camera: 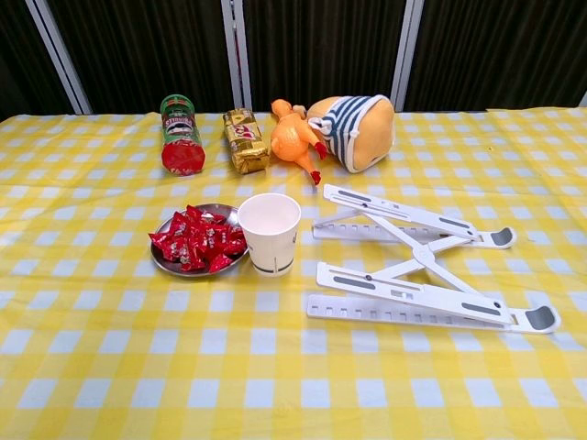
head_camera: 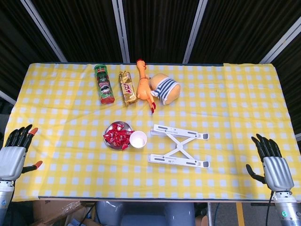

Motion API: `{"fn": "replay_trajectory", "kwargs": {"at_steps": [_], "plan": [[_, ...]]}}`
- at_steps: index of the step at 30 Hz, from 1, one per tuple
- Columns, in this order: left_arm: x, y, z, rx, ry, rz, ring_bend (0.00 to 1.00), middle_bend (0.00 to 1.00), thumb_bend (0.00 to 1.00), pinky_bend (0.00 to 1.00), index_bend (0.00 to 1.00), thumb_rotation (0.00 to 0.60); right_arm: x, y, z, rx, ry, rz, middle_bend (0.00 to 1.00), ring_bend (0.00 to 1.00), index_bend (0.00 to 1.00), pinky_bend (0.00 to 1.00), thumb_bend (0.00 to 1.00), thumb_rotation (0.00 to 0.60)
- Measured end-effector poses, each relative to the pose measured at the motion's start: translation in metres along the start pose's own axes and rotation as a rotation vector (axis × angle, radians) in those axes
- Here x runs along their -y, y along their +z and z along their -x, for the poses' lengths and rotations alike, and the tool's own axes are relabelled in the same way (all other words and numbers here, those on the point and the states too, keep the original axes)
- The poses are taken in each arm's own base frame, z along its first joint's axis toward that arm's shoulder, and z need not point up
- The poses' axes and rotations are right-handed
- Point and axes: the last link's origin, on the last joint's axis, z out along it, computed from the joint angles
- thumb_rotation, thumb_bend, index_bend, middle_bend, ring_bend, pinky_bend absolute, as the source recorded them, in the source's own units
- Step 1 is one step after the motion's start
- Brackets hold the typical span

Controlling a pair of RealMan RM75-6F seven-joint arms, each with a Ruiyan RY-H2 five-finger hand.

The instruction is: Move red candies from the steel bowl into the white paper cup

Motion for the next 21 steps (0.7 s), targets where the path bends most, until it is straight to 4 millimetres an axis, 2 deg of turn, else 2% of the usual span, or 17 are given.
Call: {"fn": "replay_trajectory", "kwargs": {"at_steps": [18, 20, 21], "plan": [[-0.006, 0.007, -0.002, -0.010, 0.000, 0.009, 0.00, 0.00, 0.15, 0.04, 0.00, 0.600, 0.000, -0.001, -0.001, -0.003, 0.005, 0.002, 0.00, 0.00, 0.00, 0.00, 0.41, 0.600], [-0.009, 0.012, -0.003, -0.009, -0.001, 0.013, 0.01, 0.00, 0.15, 0.10, 0.00, 0.600, 0.000, 0.000, -0.001, -0.001, 0.008, 0.003, 0.00, 0.00, 0.00, 0.00, 0.41, 0.600], [-0.010, 0.014, -0.004, -0.006, -0.001, 0.015, 0.07, 0.00, 0.15, 0.18, 0.00, 0.600, 0.000, 0.000, -0.001, 0.000, 0.009, 0.003, 0.00, 0.00, 0.00, 0.00, 0.41, 0.600]]}}
